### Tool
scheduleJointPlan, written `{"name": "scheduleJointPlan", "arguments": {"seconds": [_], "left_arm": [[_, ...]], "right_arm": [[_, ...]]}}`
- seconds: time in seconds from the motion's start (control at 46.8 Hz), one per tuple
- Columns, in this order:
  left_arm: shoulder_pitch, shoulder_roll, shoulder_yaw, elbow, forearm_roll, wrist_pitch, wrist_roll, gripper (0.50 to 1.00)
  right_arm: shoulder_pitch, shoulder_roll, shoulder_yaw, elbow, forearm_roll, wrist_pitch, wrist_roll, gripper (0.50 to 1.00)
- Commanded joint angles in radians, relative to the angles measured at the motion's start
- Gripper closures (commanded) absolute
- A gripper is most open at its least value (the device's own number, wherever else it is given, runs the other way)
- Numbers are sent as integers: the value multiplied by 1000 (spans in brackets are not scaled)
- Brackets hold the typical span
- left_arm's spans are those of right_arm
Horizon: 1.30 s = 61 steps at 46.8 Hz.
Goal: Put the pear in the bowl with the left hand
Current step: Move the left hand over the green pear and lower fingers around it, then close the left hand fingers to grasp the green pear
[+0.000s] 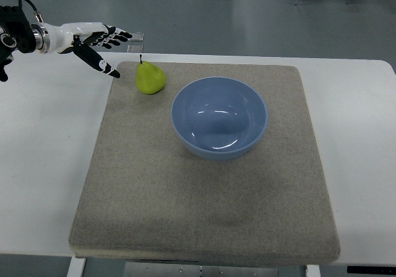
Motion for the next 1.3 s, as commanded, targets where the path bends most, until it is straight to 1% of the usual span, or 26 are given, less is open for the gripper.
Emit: {"name": "scheduleJointPlan", "arguments": {"seconds": [0.0, 0.171, 0.299, 0.492, 0.791, 1.112, 1.24, 1.283], "left_arm": [[-2, -38, 2, 0, 57, 0, -3, 510], [1, -84, 2, 3, 174, 3, -5, 512], [1, -143, 5, 17, 229, 82, -5, 512], [5, -199, 5, 59, 303, 138, -5, 512], [12, -213, 6, 85, 304, 200, -5, 512], [15, -227, 32, 96, 304, 244, -5, 516], [20, -227, 32, 96, 304, 244, -5, 531], [23, -227, 34, 96, 304, 244, -5, 553]], "right_arm": [[0, 0, 1, 0, 0, 0, 0, 576], [0, 0, 1, 0, 0, 0, 2, 576], [0, 0, -1, 0, 0, 0, 0, 576], [0, 0, 1, 0, 0, 0, 0, 574], [0, 0, 1, 0, 0, 0, 0, 576], [0, 0, -1, 0, 0, 0, 0, 576], [0, 0, 1, 0, 0, 0, 0, 576], [0, 0, 1, 0, 0, 0, 0, 576]]}}
